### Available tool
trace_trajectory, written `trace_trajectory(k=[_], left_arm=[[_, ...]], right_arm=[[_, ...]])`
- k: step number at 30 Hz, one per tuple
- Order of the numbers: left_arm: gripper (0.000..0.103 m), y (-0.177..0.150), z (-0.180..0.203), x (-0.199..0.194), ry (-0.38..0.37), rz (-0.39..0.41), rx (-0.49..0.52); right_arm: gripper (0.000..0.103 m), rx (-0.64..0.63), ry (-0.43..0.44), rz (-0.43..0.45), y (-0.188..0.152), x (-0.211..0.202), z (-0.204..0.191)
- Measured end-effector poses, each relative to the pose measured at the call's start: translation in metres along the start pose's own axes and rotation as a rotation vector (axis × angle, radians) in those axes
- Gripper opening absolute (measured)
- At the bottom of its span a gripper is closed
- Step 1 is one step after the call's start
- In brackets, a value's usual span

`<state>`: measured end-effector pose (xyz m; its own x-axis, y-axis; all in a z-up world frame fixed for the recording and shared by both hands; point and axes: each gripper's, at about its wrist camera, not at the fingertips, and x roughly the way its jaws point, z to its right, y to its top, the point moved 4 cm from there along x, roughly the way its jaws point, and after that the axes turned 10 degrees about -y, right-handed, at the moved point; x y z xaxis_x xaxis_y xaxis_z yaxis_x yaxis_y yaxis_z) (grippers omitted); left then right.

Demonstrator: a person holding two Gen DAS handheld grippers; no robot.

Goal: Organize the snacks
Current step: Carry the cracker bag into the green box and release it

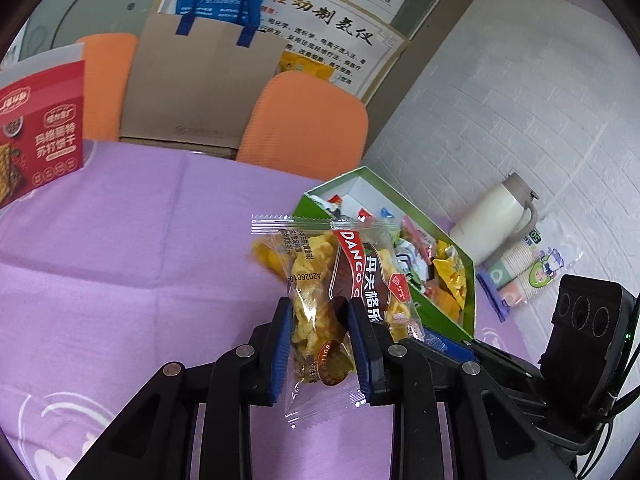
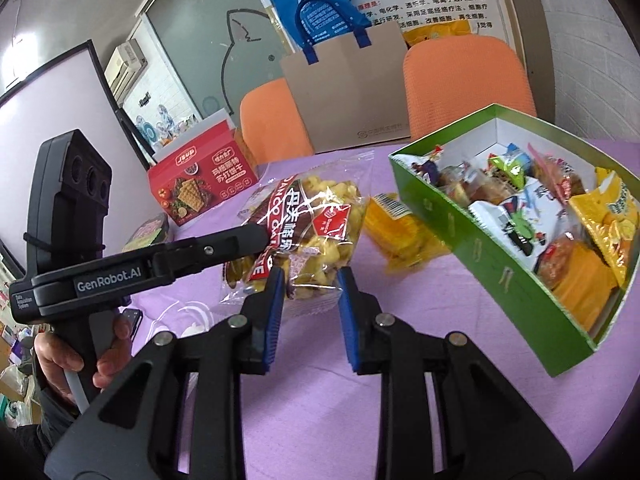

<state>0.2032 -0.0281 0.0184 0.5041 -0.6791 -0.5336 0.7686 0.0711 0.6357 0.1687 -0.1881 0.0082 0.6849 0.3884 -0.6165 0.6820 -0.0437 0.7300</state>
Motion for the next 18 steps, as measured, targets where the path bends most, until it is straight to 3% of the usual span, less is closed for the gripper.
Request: trace_trajectory(k=[9,18], left_arm=[[0.028,0.027,0.057,0.060,-0.074,-0.053,0.084],[0.028,0.052,0.073,0.114,-0.082,-0.088,0.114]], right_arm=[[0.029,0.086,-0.078,0.083,0.030,-0.028,0.068],[0.029,0.145,-0.111,0.080,0.053,-0.009,0.114]])
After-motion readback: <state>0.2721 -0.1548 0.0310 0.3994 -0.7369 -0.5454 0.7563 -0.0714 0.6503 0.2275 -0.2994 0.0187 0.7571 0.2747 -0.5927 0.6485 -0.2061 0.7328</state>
